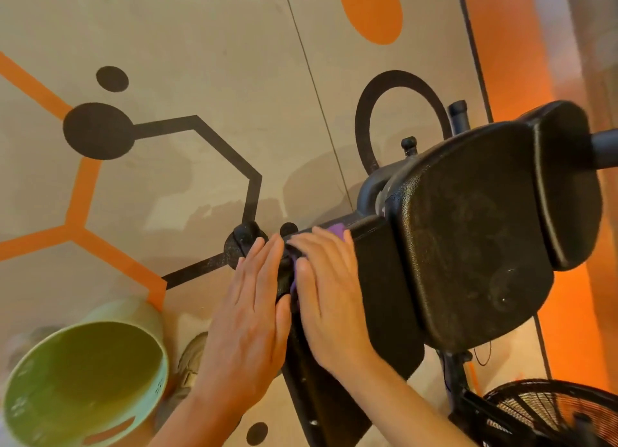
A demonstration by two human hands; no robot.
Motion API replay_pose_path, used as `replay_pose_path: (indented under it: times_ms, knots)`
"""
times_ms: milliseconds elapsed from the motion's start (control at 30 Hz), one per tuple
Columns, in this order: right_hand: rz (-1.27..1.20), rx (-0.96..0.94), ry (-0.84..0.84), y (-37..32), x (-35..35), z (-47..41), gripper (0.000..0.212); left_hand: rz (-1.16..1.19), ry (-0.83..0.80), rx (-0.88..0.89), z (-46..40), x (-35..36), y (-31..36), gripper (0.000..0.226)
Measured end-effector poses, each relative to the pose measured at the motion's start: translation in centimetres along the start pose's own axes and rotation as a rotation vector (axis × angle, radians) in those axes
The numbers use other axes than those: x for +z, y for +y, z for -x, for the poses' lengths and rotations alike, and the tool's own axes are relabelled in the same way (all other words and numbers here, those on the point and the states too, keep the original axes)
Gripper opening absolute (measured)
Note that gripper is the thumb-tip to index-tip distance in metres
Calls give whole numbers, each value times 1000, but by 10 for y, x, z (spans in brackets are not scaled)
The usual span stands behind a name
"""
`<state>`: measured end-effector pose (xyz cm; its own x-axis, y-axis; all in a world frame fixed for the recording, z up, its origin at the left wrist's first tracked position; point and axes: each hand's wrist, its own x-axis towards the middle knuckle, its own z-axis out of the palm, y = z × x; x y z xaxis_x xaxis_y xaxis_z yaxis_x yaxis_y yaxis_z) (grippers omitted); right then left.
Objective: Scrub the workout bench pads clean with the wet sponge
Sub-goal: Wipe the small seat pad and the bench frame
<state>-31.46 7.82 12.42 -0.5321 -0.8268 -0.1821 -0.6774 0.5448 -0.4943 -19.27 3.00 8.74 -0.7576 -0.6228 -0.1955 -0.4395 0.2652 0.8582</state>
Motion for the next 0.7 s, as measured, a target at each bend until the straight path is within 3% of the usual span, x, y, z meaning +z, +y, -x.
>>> replay_pose_path:
  times_ms: [100,233,267,367,433,500,633,700]
  knots:
    - [108,-112,-113,29,-21,-21,39,-13,4,-1,0,-1,1,58]
    - [114,276,61,63,-37,-55,42,14,24,8,-1,-3,6,58]
    - [94,284,104,54,-27,-48,38,31,15,0,-1,-3,5,58]
    - [96,35,54,7,1,-10,25,72,-24,-13,1,-3,3,59]
    - [55,-96,-85,-5,-3,-3,31,95,-31,0,7,-6,0,59]
    - [162,-134,-139,21,-15,-18,37,129,-30,9,16,-11,-2,57]
    - [105,240,98,47,-27,-40,37,171,-31,2,26,-15,-2,57]
    - [125,190,130,12,-4,-21,31,204,-19,-16,26,-13,0,57]
